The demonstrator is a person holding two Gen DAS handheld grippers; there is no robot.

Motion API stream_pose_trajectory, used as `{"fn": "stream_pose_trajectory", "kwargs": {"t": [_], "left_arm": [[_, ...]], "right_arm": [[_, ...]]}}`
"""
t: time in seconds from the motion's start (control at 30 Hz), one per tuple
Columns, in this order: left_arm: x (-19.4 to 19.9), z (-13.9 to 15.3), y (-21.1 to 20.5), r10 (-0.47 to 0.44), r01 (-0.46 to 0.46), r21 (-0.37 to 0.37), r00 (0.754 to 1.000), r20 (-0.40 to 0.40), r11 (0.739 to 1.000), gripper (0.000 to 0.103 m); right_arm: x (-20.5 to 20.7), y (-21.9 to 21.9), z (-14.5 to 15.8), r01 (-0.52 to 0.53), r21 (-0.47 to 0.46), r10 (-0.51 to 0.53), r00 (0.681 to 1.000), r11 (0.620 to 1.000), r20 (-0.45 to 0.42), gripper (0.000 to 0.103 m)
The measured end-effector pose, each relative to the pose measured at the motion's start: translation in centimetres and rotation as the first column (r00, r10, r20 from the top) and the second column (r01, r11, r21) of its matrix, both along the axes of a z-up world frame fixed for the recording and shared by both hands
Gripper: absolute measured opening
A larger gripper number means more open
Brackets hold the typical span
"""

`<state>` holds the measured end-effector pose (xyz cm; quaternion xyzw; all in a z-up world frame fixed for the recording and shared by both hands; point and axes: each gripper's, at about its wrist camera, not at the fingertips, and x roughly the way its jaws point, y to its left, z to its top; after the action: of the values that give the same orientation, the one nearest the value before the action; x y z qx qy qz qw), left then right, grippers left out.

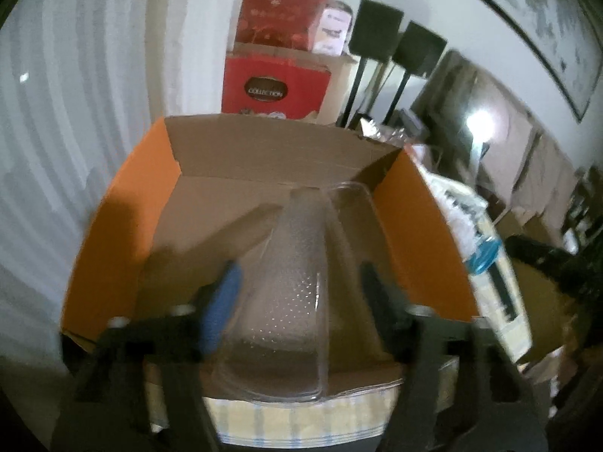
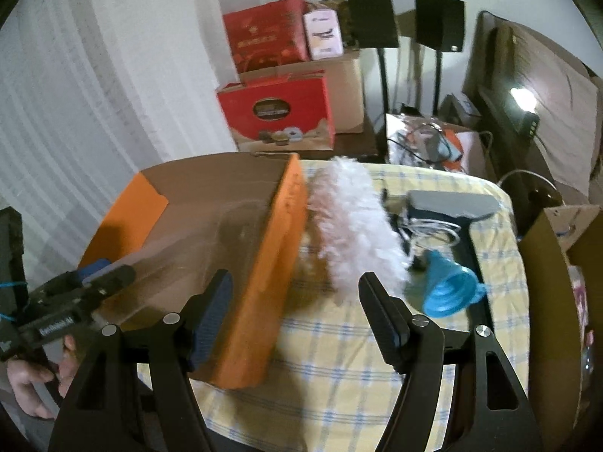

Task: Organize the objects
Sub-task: 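Lower the grater into the orange box and open the left gripper, then move the left gripper to the white feather duster handle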

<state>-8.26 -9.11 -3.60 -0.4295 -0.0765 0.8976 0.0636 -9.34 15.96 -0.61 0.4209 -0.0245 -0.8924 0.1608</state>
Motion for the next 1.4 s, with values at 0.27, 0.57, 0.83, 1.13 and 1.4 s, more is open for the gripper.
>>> {"fn": "stream_pose_trajectory", "kwargs": {"t": [0.27,0.57,0.83,1.13,1.4], "left_arm": [[-1.7,-2.1,1.3,-0.01,0.014,-0.05,0.997,0.08,0.999,0.042],[-2.4,-1.5,1.7,0.028,-0.026,-0.026,0.998,0.065,0.999,0.067],[-1.0,0.4,1.5,0.049,-0.049,-0.001,0.999,-0.005,0.999,0.088],[0.5,2.6,6.0,-0.094,0.098,0.062,0.994,-0.056,0.993,0.088],[0.4,2.6,11.1,-0.21,0.213,0.042,0.975,-0.07,0.976,0.088]], "right_arm": [[0.8,3.5,-0.5,0.056,-0.011,-0.056,0.998,0.998,0.012,0.073],[1.3,6.3,-1.4,0.11,-0.015,-0.109,0.993,0.994,0.037,0.074],[1.5,8.5,-1.6,0.156,0.001,-0.156,0.987,0.988,0.037,0.074],[1.6,11.1,-1.6,0.196,0.0,-0.196,0.98,0.981,0.033,0.074],[2.1,13.6,-2.4,0.217,-0.024,-0.215,0.975,0.976,0.056,0.074]]}}
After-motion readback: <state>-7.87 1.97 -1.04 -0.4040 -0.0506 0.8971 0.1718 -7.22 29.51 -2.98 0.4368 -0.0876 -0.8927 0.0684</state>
